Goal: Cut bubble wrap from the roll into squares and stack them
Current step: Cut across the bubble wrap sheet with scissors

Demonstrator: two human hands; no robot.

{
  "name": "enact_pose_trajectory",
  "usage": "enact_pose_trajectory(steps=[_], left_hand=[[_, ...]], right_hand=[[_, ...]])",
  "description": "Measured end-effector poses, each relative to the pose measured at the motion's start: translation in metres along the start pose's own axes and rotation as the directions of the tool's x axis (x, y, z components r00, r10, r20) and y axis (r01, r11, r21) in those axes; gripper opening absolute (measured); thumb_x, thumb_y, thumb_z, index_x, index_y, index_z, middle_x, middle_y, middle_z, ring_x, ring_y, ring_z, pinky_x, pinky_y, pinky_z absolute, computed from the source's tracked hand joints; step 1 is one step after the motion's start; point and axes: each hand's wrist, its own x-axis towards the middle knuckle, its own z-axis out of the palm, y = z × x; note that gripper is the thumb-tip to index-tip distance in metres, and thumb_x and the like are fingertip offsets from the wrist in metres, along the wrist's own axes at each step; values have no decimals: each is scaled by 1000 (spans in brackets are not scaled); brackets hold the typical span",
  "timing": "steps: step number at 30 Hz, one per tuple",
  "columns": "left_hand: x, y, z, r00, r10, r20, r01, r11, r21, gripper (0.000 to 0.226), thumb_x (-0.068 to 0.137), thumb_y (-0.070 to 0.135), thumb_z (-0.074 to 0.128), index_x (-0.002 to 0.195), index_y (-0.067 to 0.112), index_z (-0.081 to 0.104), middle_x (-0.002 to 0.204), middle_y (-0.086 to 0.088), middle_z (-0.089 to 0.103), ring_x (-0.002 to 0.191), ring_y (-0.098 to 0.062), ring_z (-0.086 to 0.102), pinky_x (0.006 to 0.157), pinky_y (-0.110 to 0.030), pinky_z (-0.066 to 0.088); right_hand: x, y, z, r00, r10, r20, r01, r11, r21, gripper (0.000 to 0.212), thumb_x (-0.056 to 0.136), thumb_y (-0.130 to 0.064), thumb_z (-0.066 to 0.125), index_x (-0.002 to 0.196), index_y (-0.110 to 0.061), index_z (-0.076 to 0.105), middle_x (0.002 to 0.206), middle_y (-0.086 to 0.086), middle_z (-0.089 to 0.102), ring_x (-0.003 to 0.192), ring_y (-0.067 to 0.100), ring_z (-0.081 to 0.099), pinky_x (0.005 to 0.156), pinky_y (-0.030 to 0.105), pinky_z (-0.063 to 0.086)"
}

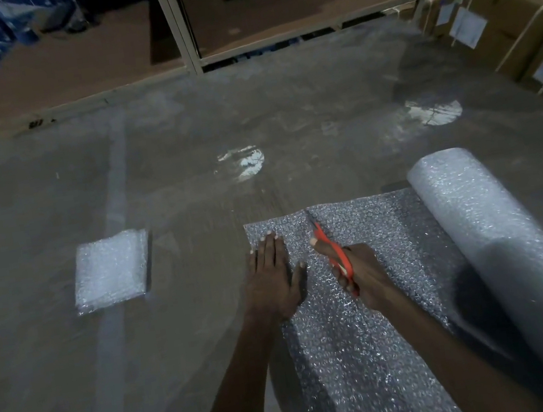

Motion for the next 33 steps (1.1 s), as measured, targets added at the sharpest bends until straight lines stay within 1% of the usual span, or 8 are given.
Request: enact_pose_trajectory(steps=[2, 7, 11, 13, 16, 24, 27, 33], left_hand=[[0, 0, 0, 1000, -1, 2, 1, 1000, 2, 80, 98, 62, 1, 159, 11, -1, 167, -7, -7, 154, -20, -11, 125, -44, -3], [0, -1, 1, 1000, 4, -4, -4, 1000, 14, 76, 101, 61, 6, 160, 12, -1, 167, -7, -7, 154, -20, -11, 125, -44, -3], [-1, -2, 0, 1000, 7, -3, -7, 1000, 14, 76, 102, 61, 9, 159, 12, -1, 167, -7, -8, 153, -20, -11, 124, -42, -5], [-1, -1, -1, 1000, 8, 4, -9, 1000, 20, 77, 102, 62, 6, 159, 12, -2, 167, -7, -8, 153, -19, -12, 125, -44, -3], [-1, -1, -3, 1000, 9, 7, -9, 1000, 24, 78, 101, 63, 4, 159, 12, 0, 167, -7, -7, 154, -20, -10, 125, -47, 1], [0, 0, -2, 1000, -3, 6, 3, 1000, 7, 77, 101, 62, 5, 160, 11, 2, 167, -8, -5, 154, -21, -8, 124, -47, 2], [-1, 2, -4, 1000, -3, 11, 3, 1000, -8, 78, 100, 61, 5, 159, 11, 1, 167, -9, -6, 154, -21, -9, 124, -47, 1], [-1, 2, -6, 1000, -9, 24, 10, 1000, -7, 76, 102, 60, 8, 159, 11, 0, 167, -8, -7, 154, -21, -10, 124, -47, 1]], right_hand=[[2, -2, 0, 1000, 16, -9, -16, 1000, -5, 46, 78, -45, 84, 75, -3, 66, 52, 2, 57, 35, 10, 41, 35, 19, 32], [6, -1, 1, 1000, 20, -13, -20, 1000, -2, 45, 78, -43, 85, 77, -2, 66, 51, 1, 57, 34, 9, 40, 34, 19, 31], [7, -5, 2, 1000, 8, -24, -8, 1000, 1, 49, 78, -42, 84, 82, 4, 69, 52, 3, 57, 34, 10, 41, 33, 19, 32], [8, -7, 2, 1000, -3, -15, 3, 1000, -13, 46, 78, -42, 84, 77, 1, 68, 51, 3, 57, 34, 10, 41, 34, 19, 32], [10, -7, 2, 1000, -8, -6, 8, 1000, -20, 45, 79, -40, 84, 81, 1, 67, 50, 1, 55, 34, 9, 40, 35, 19, 31], [13, -13, 7, 1000, -6, -16, 5, 1000, -26, 46, 77, -44, 84, 69, -2, 68, 52, 4, 57, 36, 12, 41, 34, 20, 32], [15, -14, 8, 1000, -8, -25, 7, 999, -33, 47, 78, -41, 85, 79, 4, 69, 53, 4, 57, 34, 10, 41, 34, 19, 32], [13, -12, 7, 999, -22, -35, 20, 998, -57, 41, 80, -35, 85, 84, 3, 69, 55, 4, 57, 35, 10, 42, 34, 19, 33]])
